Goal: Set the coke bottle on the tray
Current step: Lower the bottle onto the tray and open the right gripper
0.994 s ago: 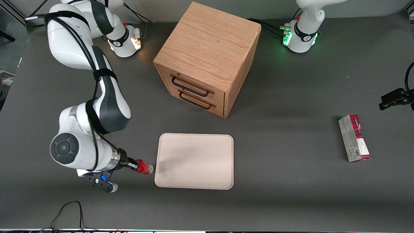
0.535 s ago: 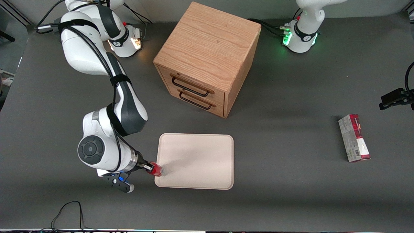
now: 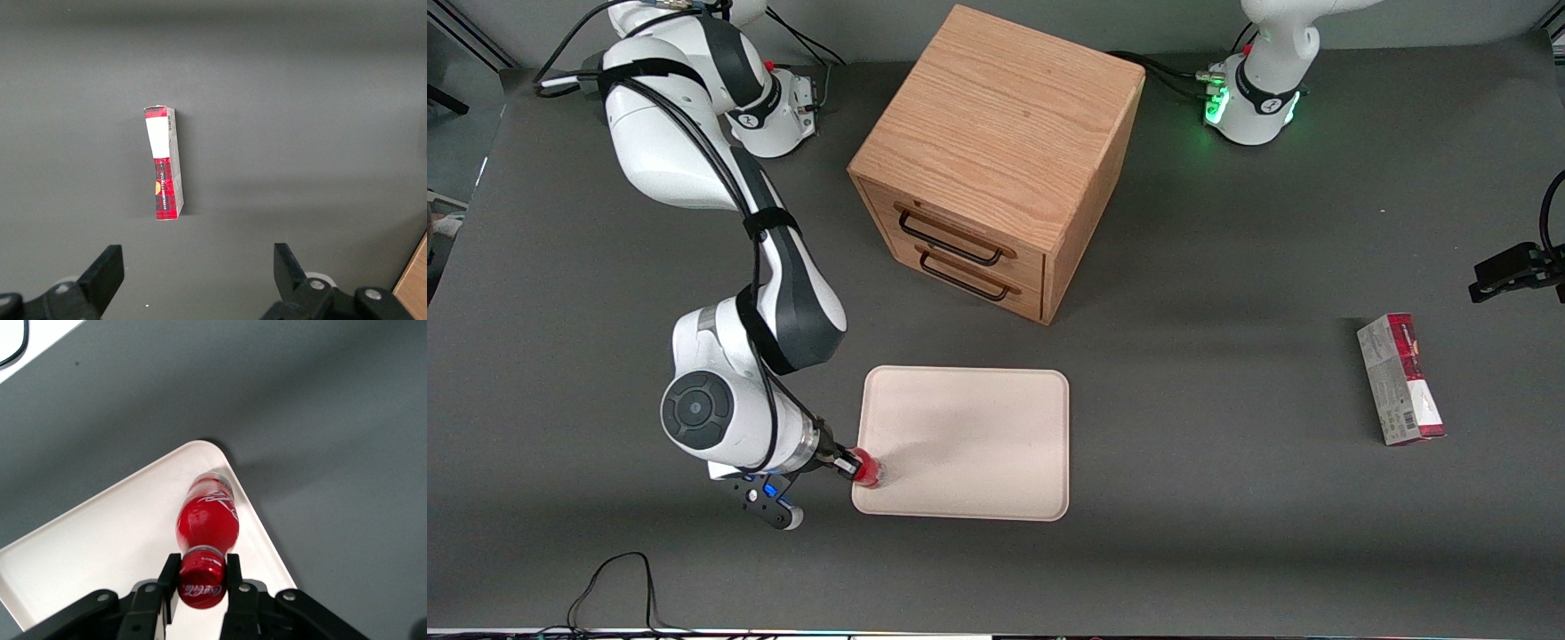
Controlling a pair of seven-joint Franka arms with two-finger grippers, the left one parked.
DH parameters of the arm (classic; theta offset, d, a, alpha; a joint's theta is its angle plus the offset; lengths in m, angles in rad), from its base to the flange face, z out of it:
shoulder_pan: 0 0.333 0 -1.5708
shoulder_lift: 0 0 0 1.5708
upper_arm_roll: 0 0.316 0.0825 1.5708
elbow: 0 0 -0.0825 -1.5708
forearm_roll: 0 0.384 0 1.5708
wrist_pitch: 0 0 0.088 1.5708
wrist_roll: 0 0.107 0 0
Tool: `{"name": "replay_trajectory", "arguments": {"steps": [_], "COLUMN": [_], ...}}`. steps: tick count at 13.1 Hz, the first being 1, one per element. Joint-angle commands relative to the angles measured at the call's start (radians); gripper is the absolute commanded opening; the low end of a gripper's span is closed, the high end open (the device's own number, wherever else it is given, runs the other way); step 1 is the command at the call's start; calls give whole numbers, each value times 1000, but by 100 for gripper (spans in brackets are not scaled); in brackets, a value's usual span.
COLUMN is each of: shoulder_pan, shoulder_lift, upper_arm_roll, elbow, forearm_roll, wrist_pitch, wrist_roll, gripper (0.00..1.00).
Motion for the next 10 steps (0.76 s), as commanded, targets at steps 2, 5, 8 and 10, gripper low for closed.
{"name": "replay_trajectory", "arguments": {"steps": [2,5,8,10], "shoulder_pan": [21,23,23,23], "shoulder_lift": [31,38,40,40], "upper_arm_roll": [-8,-8,-6,-6], "elbow": [38,38,37,37], "forearm_roll": [11,9,-26,-28], "wrist_pitch": [18,26,35,35], "wrist_roll": [79,72,67,67], "gripper": [0,49,100,100]}}
